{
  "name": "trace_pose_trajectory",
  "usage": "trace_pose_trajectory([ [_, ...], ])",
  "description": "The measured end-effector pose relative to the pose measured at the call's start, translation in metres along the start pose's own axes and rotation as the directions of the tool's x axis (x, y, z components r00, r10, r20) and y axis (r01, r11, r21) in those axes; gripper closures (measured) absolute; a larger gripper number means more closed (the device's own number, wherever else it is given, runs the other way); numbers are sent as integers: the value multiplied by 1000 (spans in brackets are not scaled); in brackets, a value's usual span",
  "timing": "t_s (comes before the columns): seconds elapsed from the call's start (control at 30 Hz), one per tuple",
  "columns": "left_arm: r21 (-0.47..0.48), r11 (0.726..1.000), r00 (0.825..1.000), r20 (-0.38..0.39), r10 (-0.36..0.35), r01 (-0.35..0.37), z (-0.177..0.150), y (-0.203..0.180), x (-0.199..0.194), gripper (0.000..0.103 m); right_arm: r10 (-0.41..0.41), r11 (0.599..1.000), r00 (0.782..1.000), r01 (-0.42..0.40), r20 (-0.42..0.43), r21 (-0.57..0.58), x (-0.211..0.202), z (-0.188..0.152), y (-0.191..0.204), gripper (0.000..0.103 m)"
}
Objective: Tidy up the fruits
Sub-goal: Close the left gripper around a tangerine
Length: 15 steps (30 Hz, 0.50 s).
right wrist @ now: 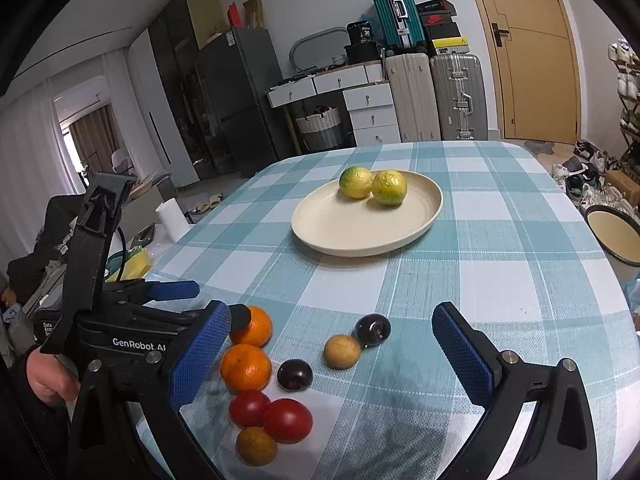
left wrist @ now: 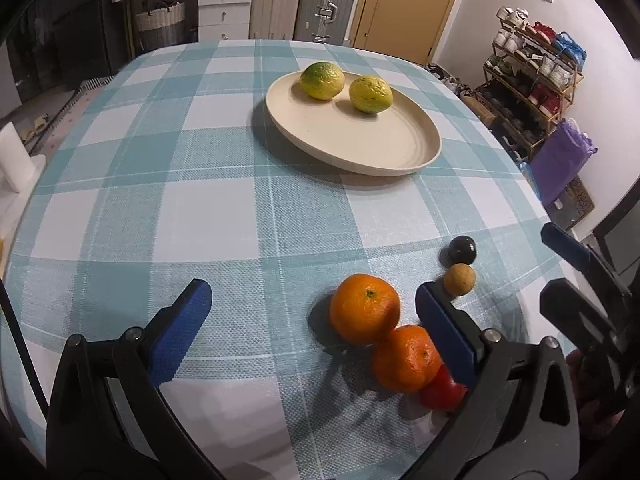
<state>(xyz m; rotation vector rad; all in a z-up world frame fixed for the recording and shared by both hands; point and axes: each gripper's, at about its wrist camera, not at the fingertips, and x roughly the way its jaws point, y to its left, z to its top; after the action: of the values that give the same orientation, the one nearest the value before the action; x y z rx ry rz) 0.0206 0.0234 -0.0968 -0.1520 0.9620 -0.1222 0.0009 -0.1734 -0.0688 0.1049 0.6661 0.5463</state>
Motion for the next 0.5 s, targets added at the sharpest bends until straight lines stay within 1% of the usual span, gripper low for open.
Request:
trace_pose_trajectory([
  [0.23, -10, 1000, 1000, -16, -22, 22, -1, 1, 5, 2, -3, 1000, 1000, 3, -3, 8, 0, -1, -2, 0],
  [0.37, -18, 999, 999, -22, -49, 48, -1, 2, 7, 2, -3, 1000, 1000, 3, -4, 12, 1, -2, -2, 0],
  [0.43, -24, 997, 998, -20, -67, 67, -1, 2, 7, 6, -3, 1000, 1000, 3, -6, 13, 1, -1, -3, 0],
  [0.5, -37, 995, 995, -25, -97, 96, -1, 4, 8, 8, -4, 1000, 1000, 4, -6, 13, 2, -2, -3, 0],
])
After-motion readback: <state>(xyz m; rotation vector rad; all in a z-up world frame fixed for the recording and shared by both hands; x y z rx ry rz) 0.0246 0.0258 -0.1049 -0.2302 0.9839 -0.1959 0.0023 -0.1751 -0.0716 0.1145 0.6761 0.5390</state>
